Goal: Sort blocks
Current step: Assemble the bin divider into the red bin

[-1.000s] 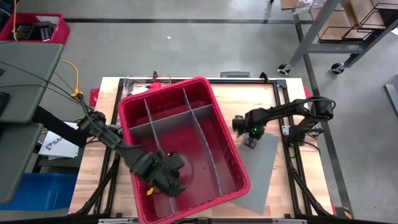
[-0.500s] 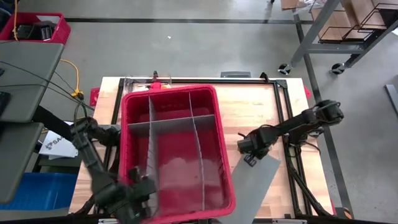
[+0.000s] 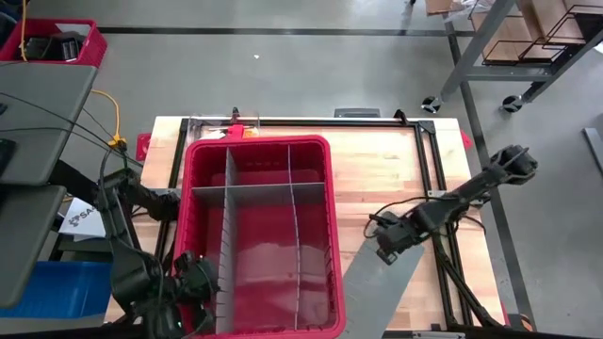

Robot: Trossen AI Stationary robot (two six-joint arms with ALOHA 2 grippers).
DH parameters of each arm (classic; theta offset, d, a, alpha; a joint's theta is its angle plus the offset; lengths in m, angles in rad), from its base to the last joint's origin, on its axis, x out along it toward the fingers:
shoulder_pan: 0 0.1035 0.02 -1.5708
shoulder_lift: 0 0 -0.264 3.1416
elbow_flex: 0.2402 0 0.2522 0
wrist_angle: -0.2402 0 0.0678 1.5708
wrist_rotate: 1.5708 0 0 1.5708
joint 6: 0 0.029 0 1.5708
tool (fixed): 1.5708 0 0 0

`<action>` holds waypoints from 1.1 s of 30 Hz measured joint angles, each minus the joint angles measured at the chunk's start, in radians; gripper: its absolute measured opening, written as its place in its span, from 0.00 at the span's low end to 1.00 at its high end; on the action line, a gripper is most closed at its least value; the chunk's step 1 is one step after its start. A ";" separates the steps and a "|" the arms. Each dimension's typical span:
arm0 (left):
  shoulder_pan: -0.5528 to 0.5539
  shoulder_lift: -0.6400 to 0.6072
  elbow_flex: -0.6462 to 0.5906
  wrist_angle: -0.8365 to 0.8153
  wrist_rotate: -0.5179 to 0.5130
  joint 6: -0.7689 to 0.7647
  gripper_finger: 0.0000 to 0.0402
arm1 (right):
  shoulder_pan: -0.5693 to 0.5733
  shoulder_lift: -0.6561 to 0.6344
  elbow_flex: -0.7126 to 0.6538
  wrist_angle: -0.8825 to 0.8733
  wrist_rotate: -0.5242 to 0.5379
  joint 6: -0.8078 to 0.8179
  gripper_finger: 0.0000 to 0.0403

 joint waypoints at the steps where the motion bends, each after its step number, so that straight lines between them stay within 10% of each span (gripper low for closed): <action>1: 0.008 -0.007 0.000 0.008 -0.009 0.000 0.00 | 0.026 -0.023 0.000 0.005 0.011 0.012 0.00; 5: 0.058 -0.026 0.000 0.119 -0.051 0.030 0.00 | 0.157 -0.087 0.001 0.113 0.050 0.050 0.00; 15: 0.272 0.110 0.067 0.889 -0.002 0.662 0.00 | 0.415 -0.085 0.002 0.476 0.218 0.081 0.00; 25: 0.377 0.368 0.494 0.899 0.134 0.896 0.00 | 0.589 -0.024 0.004 0.955 0.190 0.185 0.00; 33: 0.349 0.353 0.545 0.815 0.137 0.935 0.00 | 0.691 0.313 0.140 1.061 0.215 0.504 0.00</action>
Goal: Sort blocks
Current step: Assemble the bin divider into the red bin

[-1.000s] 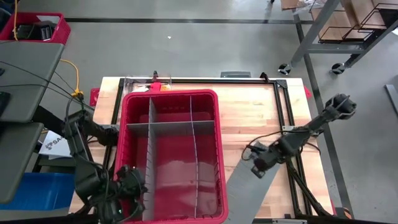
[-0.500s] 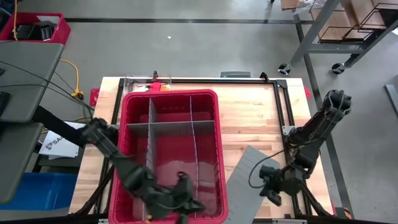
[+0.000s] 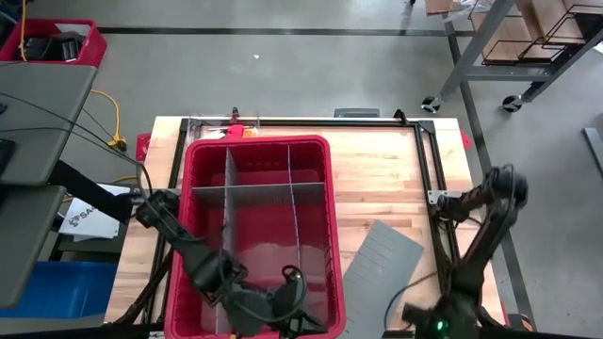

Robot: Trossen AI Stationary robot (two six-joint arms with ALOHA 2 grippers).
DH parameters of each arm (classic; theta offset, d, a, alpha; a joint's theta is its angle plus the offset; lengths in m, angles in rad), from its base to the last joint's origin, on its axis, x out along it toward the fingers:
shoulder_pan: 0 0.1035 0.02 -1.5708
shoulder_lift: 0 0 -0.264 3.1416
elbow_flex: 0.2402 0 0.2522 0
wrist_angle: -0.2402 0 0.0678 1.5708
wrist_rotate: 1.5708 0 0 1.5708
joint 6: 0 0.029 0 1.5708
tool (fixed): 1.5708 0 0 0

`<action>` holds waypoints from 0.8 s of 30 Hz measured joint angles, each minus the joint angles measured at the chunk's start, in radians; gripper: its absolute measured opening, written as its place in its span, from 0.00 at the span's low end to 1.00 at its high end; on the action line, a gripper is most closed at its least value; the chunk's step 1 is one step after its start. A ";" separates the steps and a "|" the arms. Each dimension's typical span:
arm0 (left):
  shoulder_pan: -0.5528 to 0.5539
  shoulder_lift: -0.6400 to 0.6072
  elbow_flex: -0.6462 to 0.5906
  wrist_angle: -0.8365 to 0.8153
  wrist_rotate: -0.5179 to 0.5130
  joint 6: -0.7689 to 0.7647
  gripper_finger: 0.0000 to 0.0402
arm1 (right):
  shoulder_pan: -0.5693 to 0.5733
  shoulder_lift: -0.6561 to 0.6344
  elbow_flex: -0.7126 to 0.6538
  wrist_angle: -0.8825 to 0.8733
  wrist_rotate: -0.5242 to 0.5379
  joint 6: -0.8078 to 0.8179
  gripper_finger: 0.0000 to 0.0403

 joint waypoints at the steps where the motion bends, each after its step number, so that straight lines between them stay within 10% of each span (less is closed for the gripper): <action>1: -0.003 -0.006 0.000 0.003 0.008 0.010 0.00 | 0.006 0.049 0.035 0.006 0.001 0.027 0.00; 13: -0.039 -0.023 0.000 -0.018 0.150 0.113 0.00 | 0.009 0.561 0.470 -0.016 0.184 0.319 0.23; 24: -0.039 -0.023 0.000 -0.111 0.162 -0.042 0.00 | 0.024 0.636 0.510 -0.084 0.506 0.379 0.57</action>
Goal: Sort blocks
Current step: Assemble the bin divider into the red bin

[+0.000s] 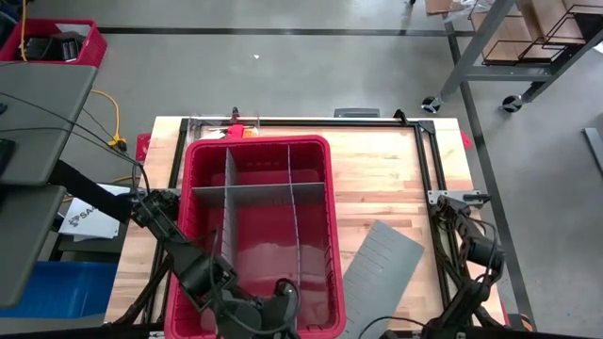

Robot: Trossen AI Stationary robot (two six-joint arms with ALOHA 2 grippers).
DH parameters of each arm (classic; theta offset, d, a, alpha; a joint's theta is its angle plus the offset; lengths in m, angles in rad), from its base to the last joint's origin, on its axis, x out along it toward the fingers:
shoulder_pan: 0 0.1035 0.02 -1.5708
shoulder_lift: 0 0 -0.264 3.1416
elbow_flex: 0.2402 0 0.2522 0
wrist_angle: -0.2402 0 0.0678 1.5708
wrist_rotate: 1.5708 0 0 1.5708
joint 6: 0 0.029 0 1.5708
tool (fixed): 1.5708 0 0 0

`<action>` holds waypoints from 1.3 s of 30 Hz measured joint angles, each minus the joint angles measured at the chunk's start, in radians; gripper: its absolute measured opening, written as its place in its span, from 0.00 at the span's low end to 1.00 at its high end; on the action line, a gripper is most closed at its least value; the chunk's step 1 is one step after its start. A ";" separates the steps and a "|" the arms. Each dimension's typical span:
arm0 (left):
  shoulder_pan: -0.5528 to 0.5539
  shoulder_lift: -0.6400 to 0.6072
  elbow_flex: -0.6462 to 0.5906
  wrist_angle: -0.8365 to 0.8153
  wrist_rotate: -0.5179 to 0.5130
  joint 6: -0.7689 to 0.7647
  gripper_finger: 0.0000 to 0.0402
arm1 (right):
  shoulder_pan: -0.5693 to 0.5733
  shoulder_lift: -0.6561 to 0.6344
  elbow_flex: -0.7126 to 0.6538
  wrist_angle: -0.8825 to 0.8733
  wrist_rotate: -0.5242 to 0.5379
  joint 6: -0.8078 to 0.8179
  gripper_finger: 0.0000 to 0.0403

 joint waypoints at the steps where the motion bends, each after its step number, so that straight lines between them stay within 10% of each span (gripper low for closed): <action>1: 0.001 0.000 0.000 0.002 0.000 -0.010 0.00 | 0.008 0.000 0.000 0.000 0.001 -0.001 0.58; 30: 0.014 0.000 0.000 0.001 -0.065 -0.135 0.00 | -0.042 0.000 0.001 -0.130 0.081 0.022 0.58; 39: 0.012 0.000 -0.002 -0.048 -0.065 -0.145 0.00 | -0.080 0.000 0.004 -0.183 0.009 0.042 0.37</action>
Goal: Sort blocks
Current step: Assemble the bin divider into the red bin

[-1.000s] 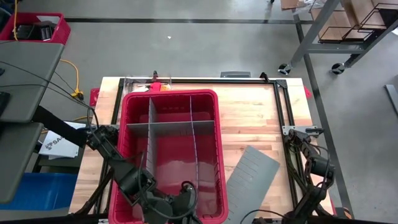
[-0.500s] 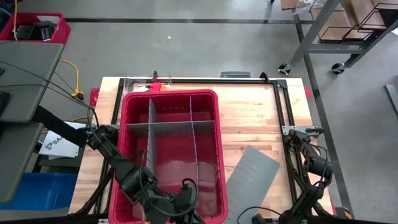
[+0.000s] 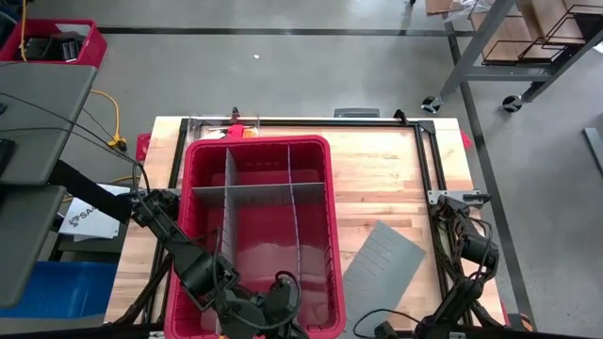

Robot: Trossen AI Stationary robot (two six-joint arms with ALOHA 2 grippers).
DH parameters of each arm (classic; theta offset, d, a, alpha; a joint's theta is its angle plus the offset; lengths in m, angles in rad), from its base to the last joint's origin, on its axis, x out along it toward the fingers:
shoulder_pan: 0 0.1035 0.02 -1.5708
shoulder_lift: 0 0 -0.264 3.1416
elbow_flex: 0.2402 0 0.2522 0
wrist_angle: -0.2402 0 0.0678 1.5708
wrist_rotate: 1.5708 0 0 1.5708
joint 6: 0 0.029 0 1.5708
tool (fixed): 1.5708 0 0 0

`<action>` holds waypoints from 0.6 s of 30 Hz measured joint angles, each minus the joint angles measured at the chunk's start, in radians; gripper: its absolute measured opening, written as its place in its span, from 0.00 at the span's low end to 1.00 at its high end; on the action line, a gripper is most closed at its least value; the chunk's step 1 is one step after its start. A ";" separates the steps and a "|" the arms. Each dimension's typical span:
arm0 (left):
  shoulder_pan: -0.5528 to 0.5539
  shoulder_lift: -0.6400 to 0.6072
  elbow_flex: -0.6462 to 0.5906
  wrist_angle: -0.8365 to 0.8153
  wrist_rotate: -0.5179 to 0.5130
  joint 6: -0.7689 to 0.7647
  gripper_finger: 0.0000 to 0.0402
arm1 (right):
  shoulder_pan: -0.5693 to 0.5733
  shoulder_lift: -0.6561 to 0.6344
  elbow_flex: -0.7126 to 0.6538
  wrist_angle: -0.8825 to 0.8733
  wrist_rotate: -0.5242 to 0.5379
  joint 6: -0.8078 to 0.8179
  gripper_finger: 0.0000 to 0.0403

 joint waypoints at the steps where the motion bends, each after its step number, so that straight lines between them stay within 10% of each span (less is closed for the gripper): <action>1: 0.000 0.000 0.000 0.000 0.000 0.000 0.00 | -0.007 0.000 0.000 -0.007 -0.021 0.003 0.32; 6: -0.001 0.000 0.000 0.000 0.000 -0.006 0.00 | -0.026 -0.001 0.001 -0.024 -0.027 0.006 0.04; 18: -0.008 0.000 0.000 0.011 0.009 -0.024 0.00 | 0.039 0.006 0.045 0.005 0.069 -0.070 0.00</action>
